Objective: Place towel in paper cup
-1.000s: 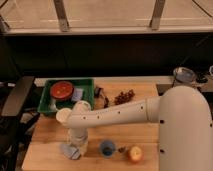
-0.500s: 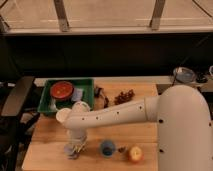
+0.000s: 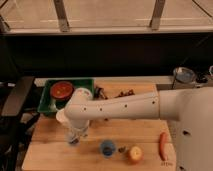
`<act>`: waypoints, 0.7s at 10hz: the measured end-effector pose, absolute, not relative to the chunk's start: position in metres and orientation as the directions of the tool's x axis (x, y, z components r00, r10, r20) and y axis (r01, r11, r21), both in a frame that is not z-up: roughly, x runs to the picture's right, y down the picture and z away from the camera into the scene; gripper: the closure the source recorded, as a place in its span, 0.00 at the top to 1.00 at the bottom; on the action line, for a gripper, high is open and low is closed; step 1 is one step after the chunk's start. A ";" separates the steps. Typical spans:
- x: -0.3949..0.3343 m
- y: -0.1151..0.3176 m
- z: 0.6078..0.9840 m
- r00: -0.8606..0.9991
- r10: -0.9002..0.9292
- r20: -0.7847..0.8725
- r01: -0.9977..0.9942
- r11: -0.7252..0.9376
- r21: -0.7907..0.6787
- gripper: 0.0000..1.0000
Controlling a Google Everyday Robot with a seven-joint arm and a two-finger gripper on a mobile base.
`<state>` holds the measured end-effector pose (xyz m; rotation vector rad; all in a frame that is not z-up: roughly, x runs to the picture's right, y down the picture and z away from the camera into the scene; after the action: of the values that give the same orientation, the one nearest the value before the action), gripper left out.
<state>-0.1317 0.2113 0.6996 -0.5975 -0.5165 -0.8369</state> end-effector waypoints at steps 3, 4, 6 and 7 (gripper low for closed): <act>-0.128 0.131 0.679 0.583 -0.563 0.587 0.788 0.568 -0.238 0.00; -0.131 0.104 0.679 0.581 -0.573 0.578 0.786 0.579 -0.217 0.00; -0.144 0.071 0.684 0.575 -0.575 0.583 0.784 0.592 -0.189 0.00; -0.149 0.067 0.686 0.572 -0.570 0.590 0.782 0.597 -0.182 0.00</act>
<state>-0.1494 0.0668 0.6864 -0.4557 -0.5115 -0.8254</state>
